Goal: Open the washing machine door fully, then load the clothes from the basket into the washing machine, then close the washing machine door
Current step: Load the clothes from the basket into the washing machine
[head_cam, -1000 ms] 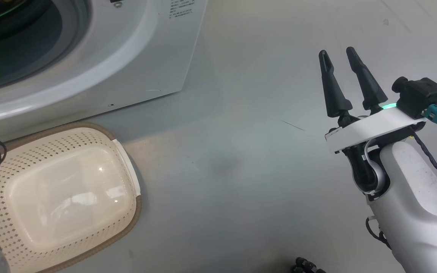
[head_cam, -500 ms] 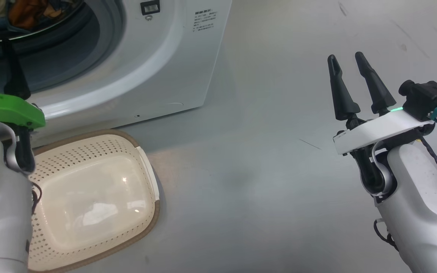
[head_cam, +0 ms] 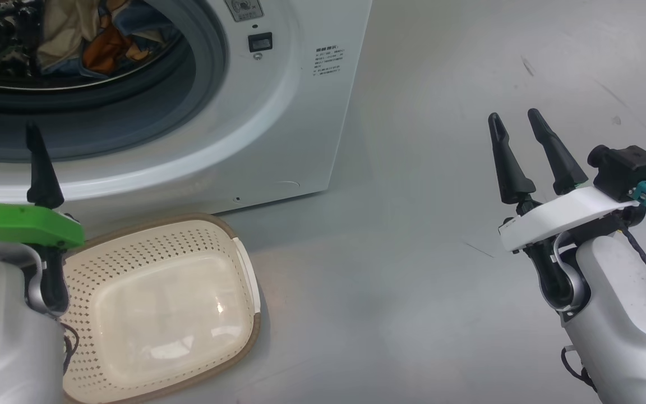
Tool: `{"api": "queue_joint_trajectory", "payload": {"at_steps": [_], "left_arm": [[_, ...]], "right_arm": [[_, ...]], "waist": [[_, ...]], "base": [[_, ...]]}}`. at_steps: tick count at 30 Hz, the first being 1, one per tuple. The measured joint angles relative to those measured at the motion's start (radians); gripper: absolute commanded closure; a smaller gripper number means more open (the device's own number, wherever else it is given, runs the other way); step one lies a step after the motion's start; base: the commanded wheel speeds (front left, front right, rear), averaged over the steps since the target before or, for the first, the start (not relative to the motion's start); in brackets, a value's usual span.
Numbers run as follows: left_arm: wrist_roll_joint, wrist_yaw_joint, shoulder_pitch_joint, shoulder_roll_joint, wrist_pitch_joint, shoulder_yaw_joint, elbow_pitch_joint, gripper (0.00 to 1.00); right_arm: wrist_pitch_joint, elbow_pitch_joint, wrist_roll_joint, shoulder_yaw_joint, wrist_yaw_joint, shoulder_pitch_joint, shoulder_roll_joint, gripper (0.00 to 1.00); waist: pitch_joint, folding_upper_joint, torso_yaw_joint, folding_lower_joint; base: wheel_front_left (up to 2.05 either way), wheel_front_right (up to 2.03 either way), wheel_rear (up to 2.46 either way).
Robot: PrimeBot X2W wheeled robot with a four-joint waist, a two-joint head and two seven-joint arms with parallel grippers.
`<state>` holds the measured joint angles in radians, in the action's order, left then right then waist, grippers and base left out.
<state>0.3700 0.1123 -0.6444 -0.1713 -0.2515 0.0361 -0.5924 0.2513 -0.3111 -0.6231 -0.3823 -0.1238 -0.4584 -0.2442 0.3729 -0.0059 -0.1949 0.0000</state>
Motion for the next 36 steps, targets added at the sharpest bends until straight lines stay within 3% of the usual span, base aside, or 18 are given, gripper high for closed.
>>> {"api": "queue_joint_trajectory", "payload": {"at_steps": [25,36], "left_arm": [[-0.024,0.001,0.359,0.014,0.0,-0.034,0.242,0.0],[-0.026,0.001,0.488,0.047,0.0,-0.059,0.307,0.0]], "right_arm": [[0.0,-0.04,-0.013,-0.03,0.0,0.09,-0.016,0.0],[0.0,-0.046,-0.02,-0.059,0.0,0.132,-0.029,0.0]], "waist": [[-0.188,0.0,0.094,0.0],[-0.254,0.0,0.117,-0.0001]], "base": [[0.0,0.0,0.0],[0.0,0.0,0.0]]}}
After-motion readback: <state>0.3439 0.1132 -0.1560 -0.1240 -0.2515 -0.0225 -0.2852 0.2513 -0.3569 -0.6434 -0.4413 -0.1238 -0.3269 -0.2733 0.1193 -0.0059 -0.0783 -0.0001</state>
